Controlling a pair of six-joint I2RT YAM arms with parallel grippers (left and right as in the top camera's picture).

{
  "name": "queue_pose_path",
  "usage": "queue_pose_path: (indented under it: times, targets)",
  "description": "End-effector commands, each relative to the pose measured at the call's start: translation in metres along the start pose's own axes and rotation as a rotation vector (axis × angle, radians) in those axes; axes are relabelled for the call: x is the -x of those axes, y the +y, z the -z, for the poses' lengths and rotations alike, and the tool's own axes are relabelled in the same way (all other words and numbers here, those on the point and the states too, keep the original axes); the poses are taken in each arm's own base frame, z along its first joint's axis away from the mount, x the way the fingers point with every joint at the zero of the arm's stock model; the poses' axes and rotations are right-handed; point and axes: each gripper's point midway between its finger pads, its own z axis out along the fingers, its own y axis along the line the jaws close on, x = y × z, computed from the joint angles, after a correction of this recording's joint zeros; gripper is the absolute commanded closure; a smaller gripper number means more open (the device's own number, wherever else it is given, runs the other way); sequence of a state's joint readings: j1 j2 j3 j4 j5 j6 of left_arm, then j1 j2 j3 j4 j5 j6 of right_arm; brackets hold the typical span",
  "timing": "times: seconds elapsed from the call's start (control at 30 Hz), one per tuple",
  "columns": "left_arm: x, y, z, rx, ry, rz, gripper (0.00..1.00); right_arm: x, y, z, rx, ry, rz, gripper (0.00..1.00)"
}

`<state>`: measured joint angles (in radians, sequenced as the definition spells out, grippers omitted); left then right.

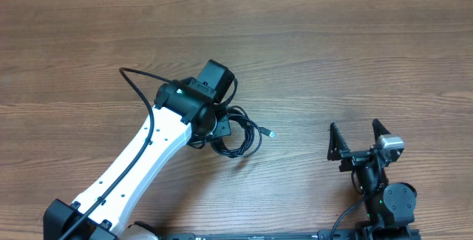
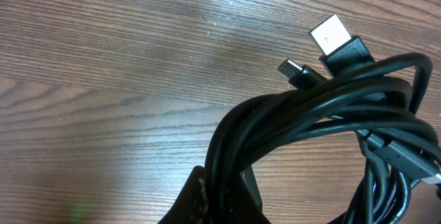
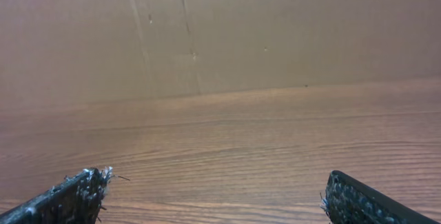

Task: Untangle cables
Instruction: 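Hold the coil up with the left gripper, connectors hanging free, then move the right gripper toward the coil held by the left gripper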

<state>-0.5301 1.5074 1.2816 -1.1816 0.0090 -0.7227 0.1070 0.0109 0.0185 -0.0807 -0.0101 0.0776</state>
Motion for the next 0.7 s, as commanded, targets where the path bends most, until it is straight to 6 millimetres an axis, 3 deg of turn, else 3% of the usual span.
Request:
queue_pose_path:
  times: [0.0,0.07,0.17,0.27,0.47,0.67]
  targets:
    - [0.007,-0.001,0.008,-0.007,-0.047,-0.084,0.96,-0.006,0.014,0.000,0.081,0.023,-0.149,0.00]
    - [0.010,0.002,0.008,0.011,-0.062,-0.092,0.96,-0.007,0.038,0.004,0.216,0.069,-0.386,0.00]
    - [0.023,0.011,0.010,0.070,-0.132,-0.088,0.96,-0.013,0.100,0.032,0.546,0.348,-0.863,0.00]
    - [0.037,0.011,0.012,0.089,-0.202,-0.082,0.96,-0.018,0.120,0.049,0.636,0.515,-1.037,0.00]
    - [0.058,-0.006,0.017,0.029,-0.292,-0.135,0.96,-0.017,0.113,0.044,0.607,0.463,-0.965,0.01]
    - [0.057,-0.005,0.020,0.040,-0.294,-0.219,0.96,-0.013,0.093,0.036,0.398,0.495,-0.889,0.01]
